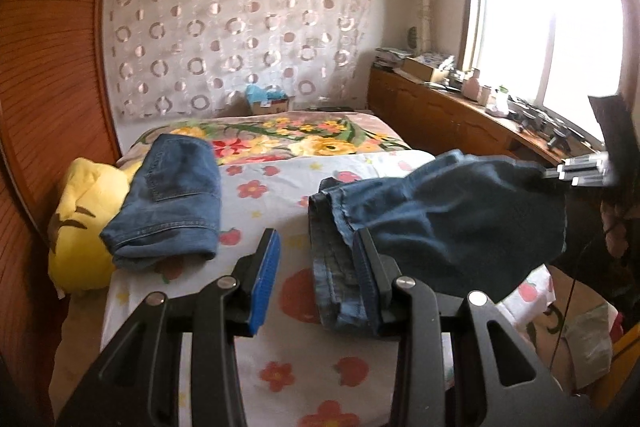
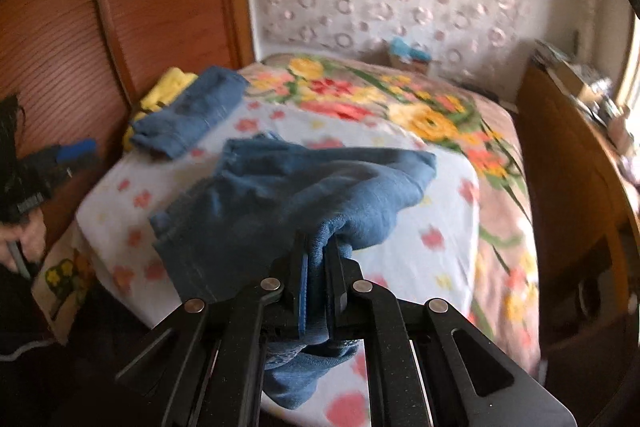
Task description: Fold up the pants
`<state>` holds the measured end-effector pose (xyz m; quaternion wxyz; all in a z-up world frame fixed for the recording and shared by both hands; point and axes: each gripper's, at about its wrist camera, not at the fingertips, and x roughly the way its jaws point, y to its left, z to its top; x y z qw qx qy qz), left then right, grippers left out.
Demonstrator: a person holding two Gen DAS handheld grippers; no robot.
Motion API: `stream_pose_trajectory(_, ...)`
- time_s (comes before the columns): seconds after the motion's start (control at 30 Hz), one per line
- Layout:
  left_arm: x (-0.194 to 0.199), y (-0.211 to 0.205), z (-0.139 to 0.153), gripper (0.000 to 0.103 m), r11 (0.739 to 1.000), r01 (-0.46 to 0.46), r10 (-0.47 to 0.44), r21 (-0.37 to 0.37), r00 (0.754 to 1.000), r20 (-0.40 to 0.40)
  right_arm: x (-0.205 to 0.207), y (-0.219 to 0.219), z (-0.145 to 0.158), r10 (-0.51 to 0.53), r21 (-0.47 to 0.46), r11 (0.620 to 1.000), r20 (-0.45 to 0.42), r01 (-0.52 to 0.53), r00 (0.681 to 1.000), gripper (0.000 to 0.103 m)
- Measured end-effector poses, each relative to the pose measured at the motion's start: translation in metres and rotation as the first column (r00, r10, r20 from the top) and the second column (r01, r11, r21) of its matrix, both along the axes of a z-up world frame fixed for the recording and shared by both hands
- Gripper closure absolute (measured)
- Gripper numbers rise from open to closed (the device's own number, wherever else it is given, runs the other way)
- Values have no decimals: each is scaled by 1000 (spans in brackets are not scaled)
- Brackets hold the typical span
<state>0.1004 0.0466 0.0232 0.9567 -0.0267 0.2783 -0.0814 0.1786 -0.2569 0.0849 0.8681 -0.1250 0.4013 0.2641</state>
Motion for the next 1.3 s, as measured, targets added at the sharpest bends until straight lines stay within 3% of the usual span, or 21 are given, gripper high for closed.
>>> stream_pose_trajectory(0.2, 8, -32, -14, 67, 998, 58, -58, -13, 998, -26, -7, -46, -67, -109, 42, 993, -83, 113, 991, 94)
stream_pose_trajectory(0.3, 11, -52, -25, 67, 995, 97, -98, -25, 994, -38, -14, -55, -87, -144, 54, 988, -77, 148, 987, 76)
stream_pose_trajectory(0.33, 11, -58, -27, 67, 994, 106, -107, -27, 993, -42, -16, -57, -93, -161, 61, 985, -59, 164, 985, 62)
stream_pose_trajectory(0.37, 13, -65, -31, 67, 993, 116, -117, -27, 992, -50, -18, -58, -95, -169, 78, 982, -46, 172, 985, 54)
stream_pose_trajectory(0.5, 17, -94, -45, 67, 986, 165, -166, -14, 984, -68, -25, -66, -107, -204, 143, 967, -49, 210, 978, 43)
stream_pose_trajectory(0.67, 20, -120, -56, 67, 978, 208, -208, -8, 974, -93, -38, -73, -120, -255, 170, 951, -41, 259, 966, 41)
stream_pose_trajectory(0.9, 26, -151, -76, 67, 969, 248, -244, 7, 960, -139, -43, -79, -127, -249, 209, 944, -60, 256, 967, 37)
stream_pose_trajectory(1.3, 37, -156, -109, 67, 972, 234, -227, -1, 945, -237, -41, -79, -139, -233, 252, 936, -80, 246, 969, 37)
